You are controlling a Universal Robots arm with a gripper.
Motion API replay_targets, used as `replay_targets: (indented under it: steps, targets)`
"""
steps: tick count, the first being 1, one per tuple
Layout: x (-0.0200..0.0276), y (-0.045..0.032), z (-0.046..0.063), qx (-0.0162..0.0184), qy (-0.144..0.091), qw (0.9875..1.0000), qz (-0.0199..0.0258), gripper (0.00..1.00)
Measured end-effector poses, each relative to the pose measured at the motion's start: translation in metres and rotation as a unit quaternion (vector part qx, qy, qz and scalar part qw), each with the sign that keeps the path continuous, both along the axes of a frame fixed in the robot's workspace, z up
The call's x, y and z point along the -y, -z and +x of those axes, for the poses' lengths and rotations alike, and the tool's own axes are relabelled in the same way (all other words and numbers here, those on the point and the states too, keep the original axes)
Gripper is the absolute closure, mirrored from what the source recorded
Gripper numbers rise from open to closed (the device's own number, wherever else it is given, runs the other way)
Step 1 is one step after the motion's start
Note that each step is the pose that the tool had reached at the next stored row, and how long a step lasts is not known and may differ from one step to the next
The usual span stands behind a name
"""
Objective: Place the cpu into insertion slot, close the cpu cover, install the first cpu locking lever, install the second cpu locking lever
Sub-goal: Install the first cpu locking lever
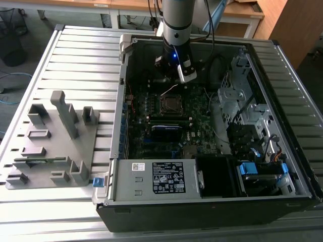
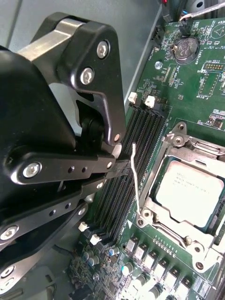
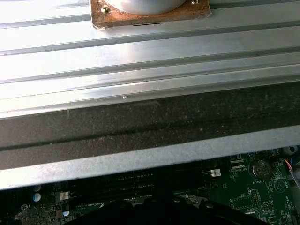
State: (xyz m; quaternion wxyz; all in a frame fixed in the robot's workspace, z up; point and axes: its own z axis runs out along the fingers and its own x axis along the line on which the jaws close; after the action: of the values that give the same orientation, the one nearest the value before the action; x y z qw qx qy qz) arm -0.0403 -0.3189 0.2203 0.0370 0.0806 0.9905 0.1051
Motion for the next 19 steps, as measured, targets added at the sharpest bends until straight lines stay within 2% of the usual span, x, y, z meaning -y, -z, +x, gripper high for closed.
replay_targets:
  steps: [10, 19]
  targets:
    - [-0.0005, -0.0001, -0.0005, 0.0002, 0.0, 1.0, 0.0, 0.89]
    - [-0.0047, 0.0006, -0.0096, 0.0033, 0.0, 1.0, 0.0, 0.89]
